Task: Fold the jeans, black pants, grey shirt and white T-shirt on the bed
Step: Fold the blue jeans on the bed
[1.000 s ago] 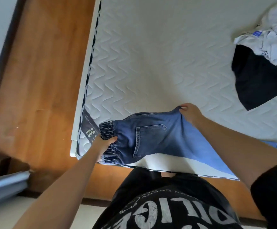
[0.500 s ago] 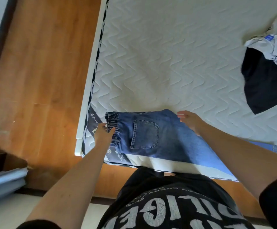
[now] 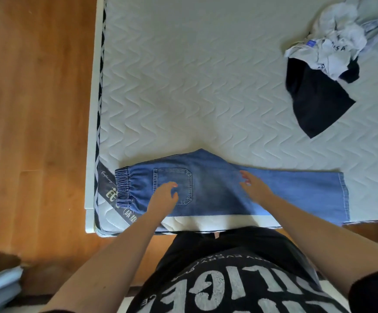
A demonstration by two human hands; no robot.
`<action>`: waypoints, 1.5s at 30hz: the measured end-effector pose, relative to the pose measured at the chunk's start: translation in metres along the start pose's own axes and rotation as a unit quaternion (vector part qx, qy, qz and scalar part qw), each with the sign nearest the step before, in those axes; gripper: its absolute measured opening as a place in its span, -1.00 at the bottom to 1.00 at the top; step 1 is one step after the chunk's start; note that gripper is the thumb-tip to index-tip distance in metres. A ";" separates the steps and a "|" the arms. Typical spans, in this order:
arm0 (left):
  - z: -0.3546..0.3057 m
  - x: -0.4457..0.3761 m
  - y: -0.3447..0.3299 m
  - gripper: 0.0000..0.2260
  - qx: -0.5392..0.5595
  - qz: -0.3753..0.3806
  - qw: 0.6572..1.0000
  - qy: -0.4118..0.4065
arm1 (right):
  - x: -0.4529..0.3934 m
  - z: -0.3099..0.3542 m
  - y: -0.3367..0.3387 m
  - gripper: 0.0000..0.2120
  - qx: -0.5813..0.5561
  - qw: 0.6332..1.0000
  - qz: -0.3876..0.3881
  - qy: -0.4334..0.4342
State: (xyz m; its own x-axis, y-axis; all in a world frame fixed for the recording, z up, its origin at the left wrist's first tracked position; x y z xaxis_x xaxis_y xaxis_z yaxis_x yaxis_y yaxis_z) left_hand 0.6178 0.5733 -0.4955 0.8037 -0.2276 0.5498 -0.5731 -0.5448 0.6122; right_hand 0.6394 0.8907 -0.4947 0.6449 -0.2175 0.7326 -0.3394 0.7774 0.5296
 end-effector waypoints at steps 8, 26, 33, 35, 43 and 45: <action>-0.118 -0.016 -0.068 -0.62 -0.110 0.077 0.979 -0.157 | 0.025 -0.099 0.074 -0.50 -0.086 0.990 -0.084 -0.066; -0.325 -0.067 -0.276 -0.57 -0.225 0.145 0.943 -0.198 | -0.015 -0.363 0.206 -0.45 -0.171 0.970 -0.057 -0.165; -0.387 -0.106 -0.377 -0.56 -0.254 0.203 0.916 -0.236 | -0.061 -0.457 0.239 -0.49 -0.161 0.957 -0.076 -0.227; -0.400 -0.114 -0.398 -0.55 -0.273 0.219 0.903 -0.249 | -0.068 -0.477 0.237 -0.37 -0.138 0.957 -0.073 -0.245; -0.433 -0.168 -0.456 -0.48 -0.323 0.234 0.881 -0.254 | -0.104 -0.508 0.218 -0.39 -0.071 0.964 -0.067 -0.249; -0.437 -0.179 -0.465 -0.41 -0.328 0.230 0.884 -0.242 | -0.106 -0.513 0.205 -0.37 -0.097 0.958 -0.049 -0.267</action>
State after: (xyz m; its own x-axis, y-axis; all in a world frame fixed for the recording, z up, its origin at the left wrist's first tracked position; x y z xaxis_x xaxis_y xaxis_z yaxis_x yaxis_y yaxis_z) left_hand 0.6709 1.2197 -0.6304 0.3446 -0.7077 0.6167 -0.6997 0.2443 0.6714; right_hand 0.8530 1.3762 -0.6830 0.2081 -0.5248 0.8254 -0.1283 0.8219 0.5549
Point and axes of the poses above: each hand's wrist, its own x-axis away from the middle knuckle, its own y-axis out of the back of the hand, z = x × y, the point moved 10 cm from there along -x, towards the middle knuckle, and after that the axes turned 5 degrees about -y, right-handed, at the moved point
